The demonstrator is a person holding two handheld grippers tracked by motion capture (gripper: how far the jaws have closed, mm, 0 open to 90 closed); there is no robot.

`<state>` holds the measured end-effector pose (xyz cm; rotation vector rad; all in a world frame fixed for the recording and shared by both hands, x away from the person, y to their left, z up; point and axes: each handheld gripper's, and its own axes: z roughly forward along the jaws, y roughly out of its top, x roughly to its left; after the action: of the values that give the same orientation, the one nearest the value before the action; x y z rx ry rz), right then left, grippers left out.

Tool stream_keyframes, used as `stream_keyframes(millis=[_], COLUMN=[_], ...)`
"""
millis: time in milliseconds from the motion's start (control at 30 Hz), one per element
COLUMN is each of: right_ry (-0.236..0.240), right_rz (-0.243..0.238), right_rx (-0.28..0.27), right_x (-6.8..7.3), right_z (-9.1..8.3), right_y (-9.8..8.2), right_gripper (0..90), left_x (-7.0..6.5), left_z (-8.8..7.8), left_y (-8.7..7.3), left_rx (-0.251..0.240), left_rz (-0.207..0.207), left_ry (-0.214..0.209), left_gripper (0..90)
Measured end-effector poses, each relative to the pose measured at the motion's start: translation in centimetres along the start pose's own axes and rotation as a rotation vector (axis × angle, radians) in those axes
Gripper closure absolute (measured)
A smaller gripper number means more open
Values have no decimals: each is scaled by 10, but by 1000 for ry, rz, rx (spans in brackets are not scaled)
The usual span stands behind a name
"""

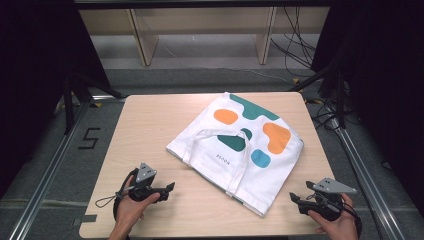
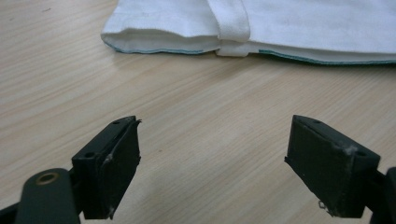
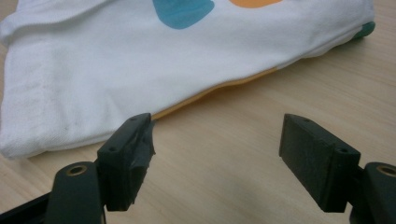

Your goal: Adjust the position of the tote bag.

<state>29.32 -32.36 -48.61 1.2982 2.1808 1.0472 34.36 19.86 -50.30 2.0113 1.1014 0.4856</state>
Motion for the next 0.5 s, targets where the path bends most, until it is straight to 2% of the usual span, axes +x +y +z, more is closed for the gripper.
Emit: stream_keyframes(millis=[33, 67, 100, 133, 167, 200, 233, 300, 333, 367, 400, 433, 467, 500], right_ry=[1, 12, 4, 1, -3, -10, -10, 14, 2, 21, 30, 20, 25, 30], right_rz=[-1, -45, -47, -40, -50, -12, -47, -58, -14, -65, -65, -56, -79, -75], right_rx=[2, -7, -2, -10, -13, -6, -18, -20, -2, -20, -24, -22, -27, -31], right_x=[1, -3, -2, 0, 1, 5, 3, 6, 12, 10, 13, 17, 18, 22], right_z=[0, 1, 0, 1, 1, 0, 0, 1, 0, 2, 2, 1, 2, 2], right_y=[0, 0, 1, 1, 2, 2, 3, 4, 4, 5, 6, 7, 8, 9], right_gripper=[272, 272, 272, 272, 271, 271, 271, 267, 260, 252, 248, 241, 233, 230], left_x=[0, -1, 1, -1, 0, 0, 0, 0, 0, 0, 1, 1, 1, 1], left_z=[0, 0, -1, 0, 0, 0, 0, 0, 0, 0, -1, -1, -1, -1], left_y=[0, 0, 0, 0, 0, 0, 0, 0, 0, 0, 0, 0, 0, 0], left_rx=[4, 1, 13, 1, 0, 0, 2, 5, 6, 14, 28, 23, 25, 30], left_rz=[9, 6, 23, 4, 7, 7, 8, 8, 7, 12, 26, 24, 25, 29], left_ry=[0, 4, 5, 5, 3, 3, 3, 3, 3, 1, -1, 3, 1, -4], left_gripper=[165, 165, 165, 165, 165, 165, 165, 166, 166, 166, 166, 167, 167, 167])
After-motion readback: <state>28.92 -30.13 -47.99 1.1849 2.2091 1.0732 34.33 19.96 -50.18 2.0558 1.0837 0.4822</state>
